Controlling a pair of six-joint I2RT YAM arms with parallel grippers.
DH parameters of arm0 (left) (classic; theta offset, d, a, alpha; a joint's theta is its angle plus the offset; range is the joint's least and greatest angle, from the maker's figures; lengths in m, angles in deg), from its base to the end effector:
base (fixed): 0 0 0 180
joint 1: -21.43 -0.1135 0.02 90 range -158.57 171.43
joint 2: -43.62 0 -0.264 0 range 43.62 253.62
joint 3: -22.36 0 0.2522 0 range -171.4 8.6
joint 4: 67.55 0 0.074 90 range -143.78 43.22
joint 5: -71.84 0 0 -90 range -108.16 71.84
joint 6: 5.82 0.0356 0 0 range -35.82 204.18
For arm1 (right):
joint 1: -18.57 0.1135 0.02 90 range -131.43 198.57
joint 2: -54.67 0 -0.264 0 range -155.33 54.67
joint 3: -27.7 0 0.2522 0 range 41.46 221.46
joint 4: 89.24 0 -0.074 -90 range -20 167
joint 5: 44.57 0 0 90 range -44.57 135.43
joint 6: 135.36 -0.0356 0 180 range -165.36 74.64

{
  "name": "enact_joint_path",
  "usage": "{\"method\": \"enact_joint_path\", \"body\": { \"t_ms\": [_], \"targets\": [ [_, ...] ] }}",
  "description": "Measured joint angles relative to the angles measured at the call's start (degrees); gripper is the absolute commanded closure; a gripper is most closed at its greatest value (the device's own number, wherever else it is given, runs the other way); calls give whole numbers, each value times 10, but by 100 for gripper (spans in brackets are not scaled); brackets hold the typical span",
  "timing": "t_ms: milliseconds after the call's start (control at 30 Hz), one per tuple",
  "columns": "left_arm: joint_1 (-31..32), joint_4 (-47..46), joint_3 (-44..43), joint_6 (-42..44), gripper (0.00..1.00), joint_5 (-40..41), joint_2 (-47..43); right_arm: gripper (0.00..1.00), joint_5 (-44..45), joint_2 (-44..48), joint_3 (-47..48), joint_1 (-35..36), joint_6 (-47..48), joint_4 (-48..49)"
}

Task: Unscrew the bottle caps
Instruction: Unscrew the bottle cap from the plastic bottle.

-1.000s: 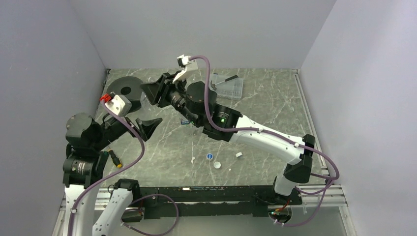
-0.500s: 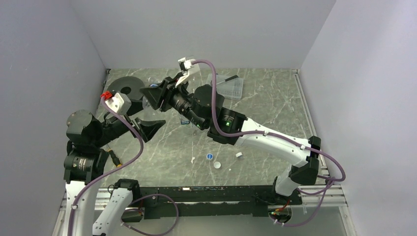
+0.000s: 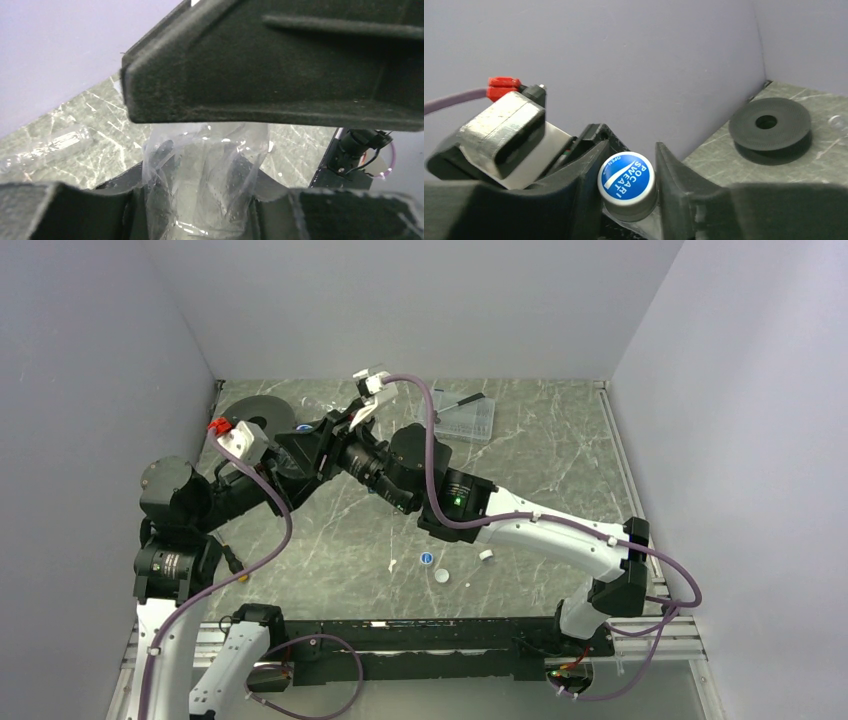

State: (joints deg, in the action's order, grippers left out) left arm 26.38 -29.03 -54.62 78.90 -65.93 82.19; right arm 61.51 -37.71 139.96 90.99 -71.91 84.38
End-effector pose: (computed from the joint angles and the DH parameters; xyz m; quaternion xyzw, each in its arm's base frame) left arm 0.1065 -0.0357 0.4346 0.2842 0.6480 -0.3430 0.6178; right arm 0.1222 0.3529 0.4883 -0.1377 0.6074 0.5349 0.5710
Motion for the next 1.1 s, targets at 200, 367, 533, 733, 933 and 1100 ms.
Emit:
{"method": "enact_joint_path", "body": {
  "t_ms": [200, 367, 533, 733, 933, 1100],
  "targets": [
    [1, -1, 3, 16, 86, 1, -3, 31, 36, 2, 0, 3, -19, -5],
    [1, 0, 3, 31, 90, 11, -3, 36, 69, 3, 3, 3, -33, -12],
    [1, 3, 3, 50, 93, 19, -2, 47, 77, 2, 26, 3, -38, -31],
    [1, 14, 3, 64, 93, 26, 2, 54, 74, -3, 60, 3, -41, -45],
    [1, 17, 3, 66, 94, 27, 3, 43, 64, -25, 91, 0, -45, -79],
    [1, 17, 3, 66, 94, 27, 3, 50, 59, -37, 101, -2, -48, -111]
  ]
}}
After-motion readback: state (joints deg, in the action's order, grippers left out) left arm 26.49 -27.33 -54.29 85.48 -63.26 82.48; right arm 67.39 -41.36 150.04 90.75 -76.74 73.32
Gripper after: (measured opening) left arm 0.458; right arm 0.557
